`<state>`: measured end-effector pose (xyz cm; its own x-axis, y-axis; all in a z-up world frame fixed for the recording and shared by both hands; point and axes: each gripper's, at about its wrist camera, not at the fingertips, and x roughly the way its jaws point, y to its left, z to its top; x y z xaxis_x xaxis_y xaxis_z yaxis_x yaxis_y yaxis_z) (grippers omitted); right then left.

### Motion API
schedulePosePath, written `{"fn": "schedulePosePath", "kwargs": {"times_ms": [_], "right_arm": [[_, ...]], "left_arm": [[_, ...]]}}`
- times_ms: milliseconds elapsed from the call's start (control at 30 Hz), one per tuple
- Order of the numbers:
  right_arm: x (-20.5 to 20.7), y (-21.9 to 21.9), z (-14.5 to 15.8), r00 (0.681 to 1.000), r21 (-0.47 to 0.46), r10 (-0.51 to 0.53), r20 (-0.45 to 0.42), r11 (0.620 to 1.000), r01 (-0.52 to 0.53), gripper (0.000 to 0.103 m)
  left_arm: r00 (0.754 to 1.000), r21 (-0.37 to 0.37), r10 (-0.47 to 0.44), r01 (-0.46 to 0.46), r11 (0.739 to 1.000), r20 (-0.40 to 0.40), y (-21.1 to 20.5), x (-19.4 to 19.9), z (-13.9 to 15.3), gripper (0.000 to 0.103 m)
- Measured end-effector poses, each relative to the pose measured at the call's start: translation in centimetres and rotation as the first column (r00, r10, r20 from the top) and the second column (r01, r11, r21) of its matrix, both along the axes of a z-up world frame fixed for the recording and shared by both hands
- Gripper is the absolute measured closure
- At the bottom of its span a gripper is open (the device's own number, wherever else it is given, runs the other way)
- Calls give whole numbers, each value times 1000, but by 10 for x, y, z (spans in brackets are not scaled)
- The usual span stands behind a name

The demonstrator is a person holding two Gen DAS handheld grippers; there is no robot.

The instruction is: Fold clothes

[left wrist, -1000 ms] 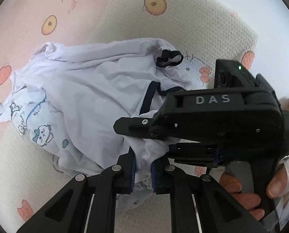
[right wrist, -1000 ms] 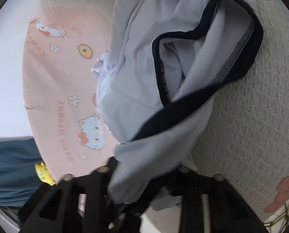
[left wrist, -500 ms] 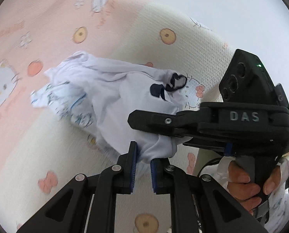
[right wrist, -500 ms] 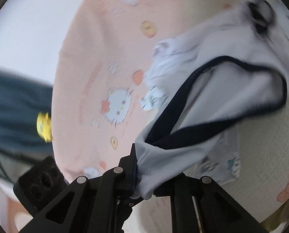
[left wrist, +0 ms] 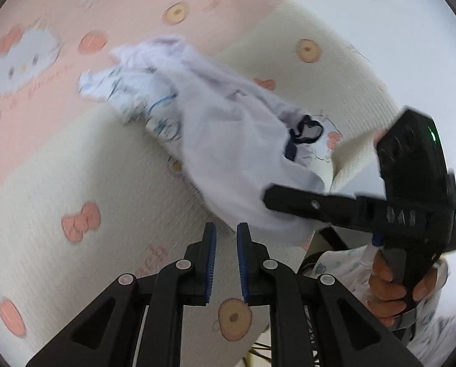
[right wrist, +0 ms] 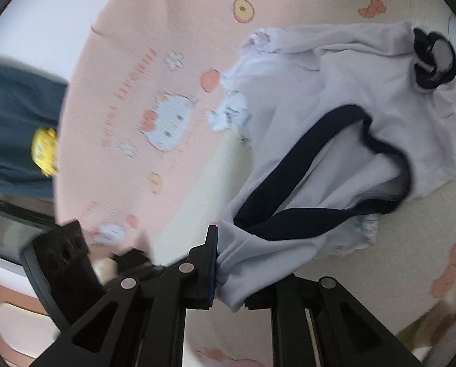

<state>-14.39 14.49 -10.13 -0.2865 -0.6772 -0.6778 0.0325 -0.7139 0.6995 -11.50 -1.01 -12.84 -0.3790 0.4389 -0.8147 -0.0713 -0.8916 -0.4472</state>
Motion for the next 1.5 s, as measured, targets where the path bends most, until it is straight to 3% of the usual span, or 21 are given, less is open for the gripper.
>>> {"fn": "schedulePosePath", "kwargs": {"times_ms": [33,67,100,133,167,233,333,400,700,833,967,1133,1233,1333,1467,1500], "right_arm": [[2,1,-1,1000,54,10,11,998,-11,67],[4,3,-2,999,115,26,28,993,-29,48],[5,4,-2,998,169,46,33,984,-51,46],[7,6,-2,997,220,63,35,973,-69,46],[9,11,0,997,261,73,19,962,-76,46],[10,19,6,997,333,81,-10,940,-73,45],[5,34,14,996,358,70,-50,933,-47,42],[0,47,17,995,372,63,-75,928,-31,40],[-43,79,32,978,581,72,-194,812,55,34],[-71,89,23,981,591,0,-193,799,116,29],[-82,101,4,974,562,-60,-217,808,175,29],[-93,114,-9,974,571,-37,-223,805,161,29],[-102,120,-17,978,507,-36,-206,851,138,29],[-109,119,-28,984,551,-43,-172,824,132,29],[-113,118,-39,988,660,-24,-152,742,119,29],[-114,120,-42,990,653,-28,-140,748,113,29]], "left_arm": [[1000,30,24,-25,999,19,-7,0,-3,91],[998,59,48,-50,997,37,-13,-1,-6,89],[995,84,79,-83,993,54,-20,-1,-8,86],[991,107,110,-117,987,72,-27,-1,-9,74],[986,129,141,-152,980,90,-34,-2,-11,53],[976,145,200,-211,967,89,-43,0,-12,35],[968,186,231,-246,951,100,-47,-1,-13,35],[970,176,220,-236,956,107,-41,-6,-14,35],[974,127,157,-178,976,162,-15,-39,-29,35],[976,105,131,-150,983,175,-5,-49,-39,35],[975,116,97,-121,986,200,5,-53,-47,35],[973,131,96,-125,983,208,18,-61,-57,35],[969,132,123,-154,979,216,21,-66,-64,35],[963,108,162,-189,976,217,25,-72,-73,35],[968,95,171,-191,977,186,32,-73,-77,35],[969,92,171,-190,978,178,34,-73,-79,35]]}}
